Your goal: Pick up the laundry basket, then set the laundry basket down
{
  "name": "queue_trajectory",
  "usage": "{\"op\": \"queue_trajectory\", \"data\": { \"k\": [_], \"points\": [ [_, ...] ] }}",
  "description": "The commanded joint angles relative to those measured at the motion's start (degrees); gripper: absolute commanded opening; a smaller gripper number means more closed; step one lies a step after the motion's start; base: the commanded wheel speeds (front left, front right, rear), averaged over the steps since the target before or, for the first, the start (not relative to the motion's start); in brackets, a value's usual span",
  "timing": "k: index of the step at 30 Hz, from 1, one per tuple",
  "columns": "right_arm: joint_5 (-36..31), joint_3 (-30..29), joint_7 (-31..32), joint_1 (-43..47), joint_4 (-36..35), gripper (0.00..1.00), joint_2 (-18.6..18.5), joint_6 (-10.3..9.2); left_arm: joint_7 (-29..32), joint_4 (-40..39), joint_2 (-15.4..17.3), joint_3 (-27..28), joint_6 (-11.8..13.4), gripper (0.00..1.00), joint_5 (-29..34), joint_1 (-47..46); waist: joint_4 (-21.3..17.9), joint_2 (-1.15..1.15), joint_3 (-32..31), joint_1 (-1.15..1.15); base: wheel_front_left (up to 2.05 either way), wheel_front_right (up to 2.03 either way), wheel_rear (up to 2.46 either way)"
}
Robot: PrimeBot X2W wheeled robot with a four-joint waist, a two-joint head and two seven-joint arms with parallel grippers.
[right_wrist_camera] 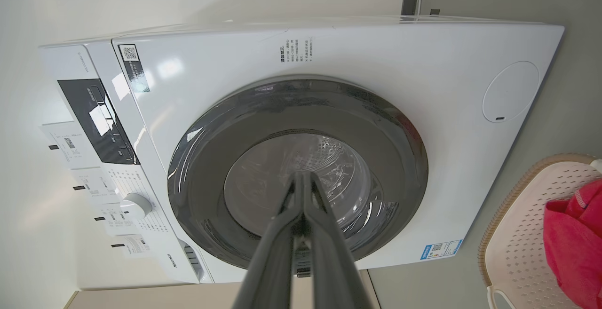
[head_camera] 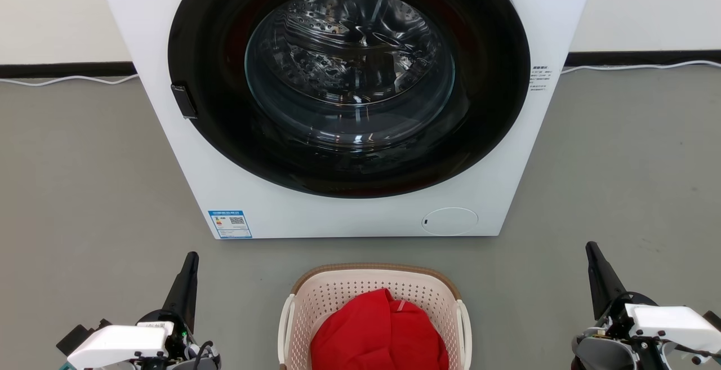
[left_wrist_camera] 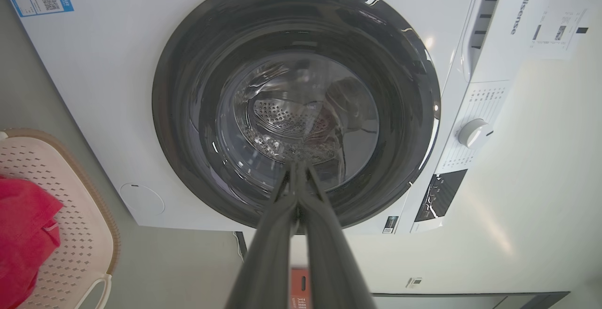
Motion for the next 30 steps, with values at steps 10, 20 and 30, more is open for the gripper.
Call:
{"op": "queue_trajectory", "data": {
  "k": [10,20,30],
  "points": [
    [0.00,0.00,0.00,-0.01,-0.01,1.00,0.00,0.00,0.00,0.00,0.00,0.00,0.00,1.00,0.00,-0.01,0.00,0.00,0.00,0.00,0.00,0.00,0.00],
    [0.08,1.14,-0.78,1.66,0.96,1.00,0.34,0.00,-1.12,1.66,-0.48,-0.77,0.06,1.00,-0.13,1.43,0.01,0.00,-0.07,0.12,0.00,0.00,0.00],
    [0.22,2.77,-2.19,1.41,-1.02,1.00,0.30,0.04,-2.81,0.72,-0.39,-1.58,0.02,1.00,0.30,1.11,0.08,0.00,0.07,0.00,0.00,0.00,0.00]
  ]
}}
